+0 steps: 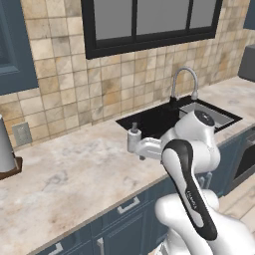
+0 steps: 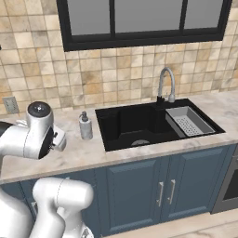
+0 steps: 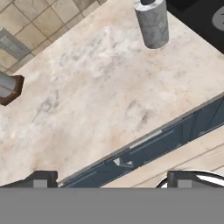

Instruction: Restock the sink supplies by placing the sponge and soap dispenser on the counter and next to the sink. Make sure the soap dispenser is upright.

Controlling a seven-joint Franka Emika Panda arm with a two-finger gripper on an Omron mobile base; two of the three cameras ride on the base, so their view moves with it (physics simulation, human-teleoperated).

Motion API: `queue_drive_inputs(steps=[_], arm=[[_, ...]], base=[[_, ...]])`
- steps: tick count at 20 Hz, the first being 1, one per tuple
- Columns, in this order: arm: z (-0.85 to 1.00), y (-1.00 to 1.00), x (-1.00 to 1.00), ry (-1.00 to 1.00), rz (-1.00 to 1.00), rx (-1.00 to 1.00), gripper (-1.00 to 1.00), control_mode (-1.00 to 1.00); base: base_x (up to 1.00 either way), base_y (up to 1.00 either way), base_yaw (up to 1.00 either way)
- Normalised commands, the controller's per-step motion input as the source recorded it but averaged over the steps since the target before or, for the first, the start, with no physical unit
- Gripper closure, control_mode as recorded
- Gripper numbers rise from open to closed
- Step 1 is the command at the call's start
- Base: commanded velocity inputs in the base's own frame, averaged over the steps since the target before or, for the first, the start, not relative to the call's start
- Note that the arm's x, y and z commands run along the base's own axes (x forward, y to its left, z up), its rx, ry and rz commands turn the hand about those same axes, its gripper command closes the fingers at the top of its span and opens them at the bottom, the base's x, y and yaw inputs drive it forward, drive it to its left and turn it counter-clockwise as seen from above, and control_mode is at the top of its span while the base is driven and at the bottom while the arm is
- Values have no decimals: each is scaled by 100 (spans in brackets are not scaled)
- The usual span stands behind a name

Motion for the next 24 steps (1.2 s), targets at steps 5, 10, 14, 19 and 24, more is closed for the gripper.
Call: queue_drive_inputs(steps=[5,10,14,19,24], arm=[[-14,5,-8,3,0,-3,-100,-100],[-13,0,1,4,0,0,-100,-100],[-8,9,-39,0,0,-4,-100,-100],[0,0,0,0,0,0,-100,100],[0,0,0,0,0,0,-100,100]], base=[[0,0,0],[0,0,0],[0,0,0],[-99,51,16],[-100,78,32]])
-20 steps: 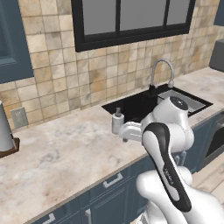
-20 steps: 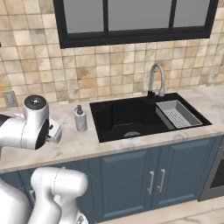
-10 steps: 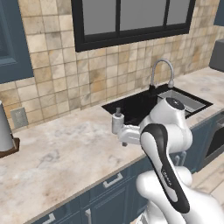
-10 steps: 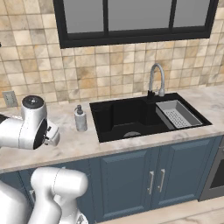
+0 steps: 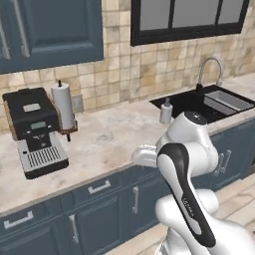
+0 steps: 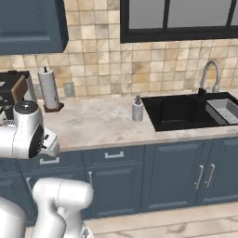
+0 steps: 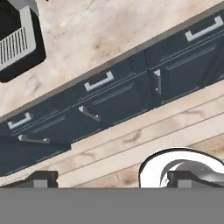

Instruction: Restock the sink supplies by placing the sponge and soap dispenser on the counter and next to the sink. Make sure the soap dispenser is upright.

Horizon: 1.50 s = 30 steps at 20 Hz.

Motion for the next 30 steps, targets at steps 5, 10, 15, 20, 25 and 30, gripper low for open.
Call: queue_drive_inputs(steps=[5,10,15,20,25,30], arm=[[0,0,0,0,0,0,-100,100],[0,0,0,0,0,0,-100,100],[0,0,0,0,0,0,-100,100],[0,0,0,0,0,0,-100,100],[0,0,0,0,0,0,-100,100],[0,0,0,0,0,0,-100,100]], base=[[-100,97,38],[-90,100,42],[-51,100,43],[-18,100,41],[5,100,33],[74,100,10]])
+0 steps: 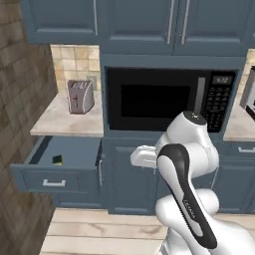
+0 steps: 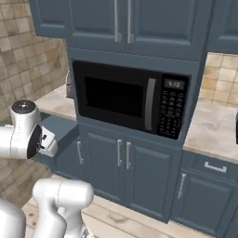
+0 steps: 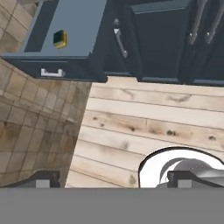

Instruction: Restock the sink supplies by placing the sponge and soap dispenser on the counter and next to the sink. Make sure the soap dispenser is upright.

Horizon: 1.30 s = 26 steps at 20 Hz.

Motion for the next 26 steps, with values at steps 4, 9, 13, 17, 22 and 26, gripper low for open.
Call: queue_drive_inputs(steps=[4,9,13,17,22,26], arm=[[0,0,0,0,0,0,-100,100],[0,0,0,0,0,0,-100,100],[0,0,0,0,0,0,-100,100],[0,0,0,0,0,0,-100,100],[0,0,0,0,0,0,-100,100],[0,0,0,0,0,0,-100,100]], base=[[69,100,-1],[12,99,-5],[-1,74,-7],[45,43,-8],[5,0,-1],[17,0,0]])
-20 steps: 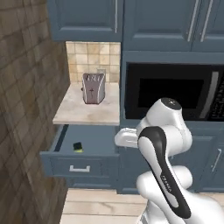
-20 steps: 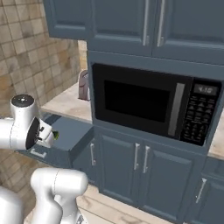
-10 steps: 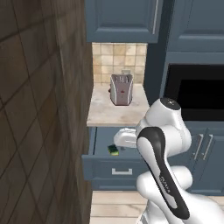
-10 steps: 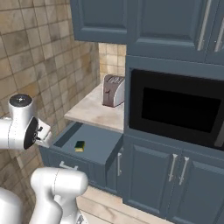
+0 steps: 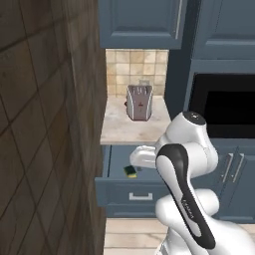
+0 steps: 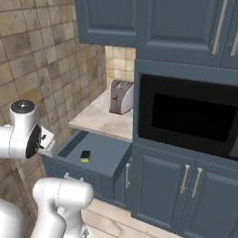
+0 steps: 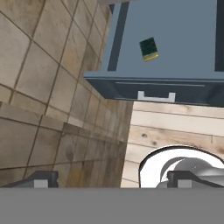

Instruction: Restock the sink supplies by placing the sponge and soap dispenser on the counter and next to the sink. Make sure the soap dispenser is upright.

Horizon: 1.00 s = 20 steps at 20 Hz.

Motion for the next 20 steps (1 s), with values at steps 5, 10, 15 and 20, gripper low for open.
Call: queue_drive_inputs(steps=[5,10,15,20], arm=[[0,0,0,0,0,0,-100,100],[0,0,0,0,0,0,-100,100],[-29,-21,5,-5,0,0,-100,-100],[-67,-10,60,7,0,-4,-100,-100]], base=[[59,-1,0],[25,-10,0],[-1,-5,0],[0,0,0]])
